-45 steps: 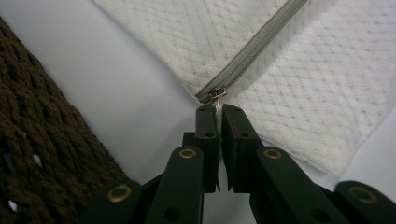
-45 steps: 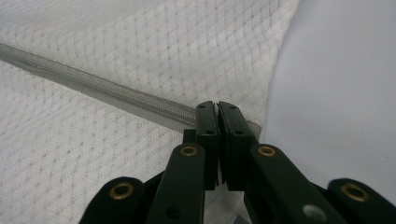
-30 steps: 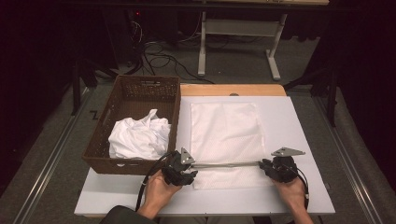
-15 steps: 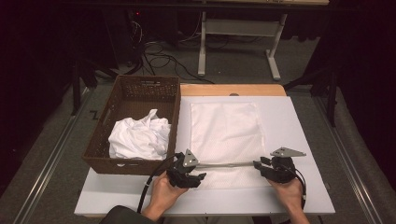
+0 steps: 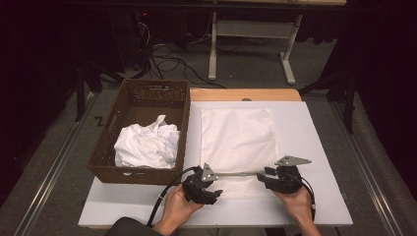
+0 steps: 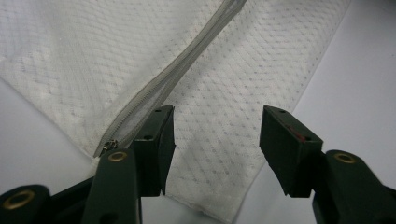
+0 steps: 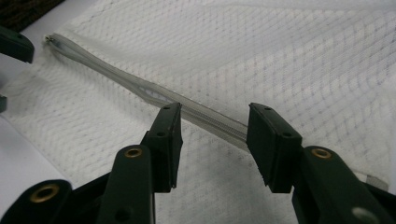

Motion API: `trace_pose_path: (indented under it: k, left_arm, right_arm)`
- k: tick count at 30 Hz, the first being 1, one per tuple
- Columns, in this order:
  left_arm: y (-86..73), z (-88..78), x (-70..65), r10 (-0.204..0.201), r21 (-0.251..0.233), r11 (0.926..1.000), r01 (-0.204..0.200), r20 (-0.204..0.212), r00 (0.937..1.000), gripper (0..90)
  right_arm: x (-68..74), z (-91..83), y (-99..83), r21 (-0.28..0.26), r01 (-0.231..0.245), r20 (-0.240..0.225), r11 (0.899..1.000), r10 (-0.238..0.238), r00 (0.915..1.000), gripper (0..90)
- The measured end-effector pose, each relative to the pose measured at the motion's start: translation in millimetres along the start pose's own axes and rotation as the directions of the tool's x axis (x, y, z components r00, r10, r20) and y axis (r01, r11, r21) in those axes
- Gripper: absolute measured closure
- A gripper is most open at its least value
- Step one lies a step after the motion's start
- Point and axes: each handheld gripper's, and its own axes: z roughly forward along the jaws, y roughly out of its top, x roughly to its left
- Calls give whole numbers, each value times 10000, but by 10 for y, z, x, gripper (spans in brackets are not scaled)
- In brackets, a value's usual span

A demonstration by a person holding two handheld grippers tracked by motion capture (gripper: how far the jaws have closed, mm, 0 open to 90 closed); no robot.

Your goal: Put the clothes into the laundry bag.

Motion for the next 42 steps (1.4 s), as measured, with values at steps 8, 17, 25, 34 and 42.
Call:
trace_pose_path:
  k: [8,17,25,34,42]
  left_arm:
    - [9,82,-81,408,359,9985,-407,-9,9992,433]
    - [7,146,-149,743,625,9953,-741,-6,9972,432]
    - [7,157,-150,757,629,9951,-761,85,9971,451]
    - [12,142,-198,1329,622,9888,-1357,479,9900,636]
    - [38,158,-193,1573,619,9851,-1605,536,9861,872]
  right_arm:
    - [33,-19,66,170,246,-207,9996,-243,9995,544]
    - [164,110,218,364,1146,-5,9928,-1146,9934,551]
    - [287,322,285,572,1905,-127,9800,-1901,9817,536]
    - [313,513,343,1174,2173,180,9690,-2208,9752,546]
    - [368,573,342,1412,2266,106,9637,-2304,9730,556]
